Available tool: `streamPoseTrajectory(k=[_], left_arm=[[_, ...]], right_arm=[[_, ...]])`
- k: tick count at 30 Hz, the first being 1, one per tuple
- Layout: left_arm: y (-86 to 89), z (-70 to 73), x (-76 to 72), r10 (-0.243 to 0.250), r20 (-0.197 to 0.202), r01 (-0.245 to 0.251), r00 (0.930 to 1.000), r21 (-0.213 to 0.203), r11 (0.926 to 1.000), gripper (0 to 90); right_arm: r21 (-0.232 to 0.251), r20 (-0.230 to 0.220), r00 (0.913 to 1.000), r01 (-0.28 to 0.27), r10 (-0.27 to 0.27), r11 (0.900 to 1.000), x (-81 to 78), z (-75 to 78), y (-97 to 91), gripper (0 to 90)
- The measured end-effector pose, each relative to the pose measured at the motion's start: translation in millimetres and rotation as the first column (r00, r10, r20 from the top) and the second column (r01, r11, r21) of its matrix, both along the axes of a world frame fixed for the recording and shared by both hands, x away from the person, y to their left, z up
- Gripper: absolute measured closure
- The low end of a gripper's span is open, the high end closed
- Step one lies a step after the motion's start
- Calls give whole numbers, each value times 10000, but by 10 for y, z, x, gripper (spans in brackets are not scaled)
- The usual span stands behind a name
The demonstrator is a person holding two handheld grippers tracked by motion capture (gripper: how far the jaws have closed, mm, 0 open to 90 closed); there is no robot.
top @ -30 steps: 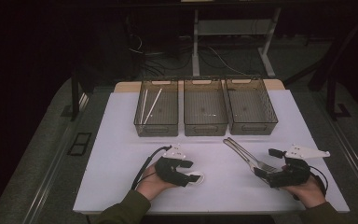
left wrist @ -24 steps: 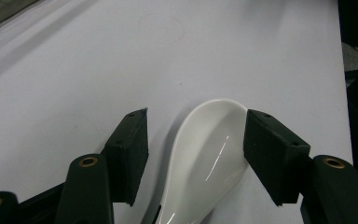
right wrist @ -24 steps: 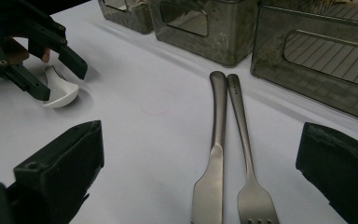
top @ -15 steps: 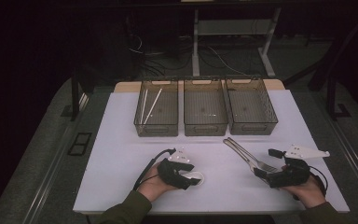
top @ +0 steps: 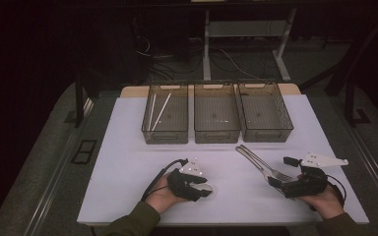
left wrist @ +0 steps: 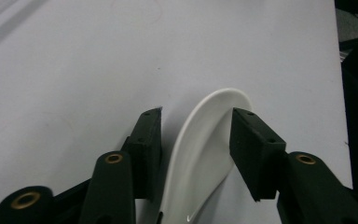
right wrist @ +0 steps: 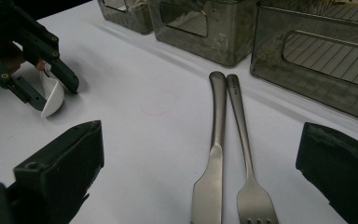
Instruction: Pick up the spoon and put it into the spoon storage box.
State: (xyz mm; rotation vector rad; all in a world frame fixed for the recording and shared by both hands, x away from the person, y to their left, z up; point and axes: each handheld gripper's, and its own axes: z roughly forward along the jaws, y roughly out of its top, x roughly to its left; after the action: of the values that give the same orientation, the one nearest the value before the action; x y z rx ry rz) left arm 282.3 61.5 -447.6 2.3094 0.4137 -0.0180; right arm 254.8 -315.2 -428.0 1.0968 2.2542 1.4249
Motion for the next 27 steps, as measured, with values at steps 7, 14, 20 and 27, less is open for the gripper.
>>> streamPoseTrajectory(k=[7, 14, 20, 27], left_arm=[[-14, 30, -36, -301, 381, 287, 9988, 368, 9989, 590], [14, 53, -50, -494, 369, 472, 9981, 593, 9971, 667], [48, 80, -48, -670, 322, 652, 9972, 546, 9964, 760], [58, 96, -60, -816, 341, 796, 9961, 553, 9953, 803]], right_arm=[[1, 9, 10000, -9, 9, 10000, -1, 1, -1, 9], [10, 31, 10000, -17, 17, 10000, 0, 1, -3, 9], [15, 28, 10000, -9, 9, 10000, 0, 2, -5, 9], [14, 39, 10000, -11, 11, 10000, -1, 3, -4, 9]])
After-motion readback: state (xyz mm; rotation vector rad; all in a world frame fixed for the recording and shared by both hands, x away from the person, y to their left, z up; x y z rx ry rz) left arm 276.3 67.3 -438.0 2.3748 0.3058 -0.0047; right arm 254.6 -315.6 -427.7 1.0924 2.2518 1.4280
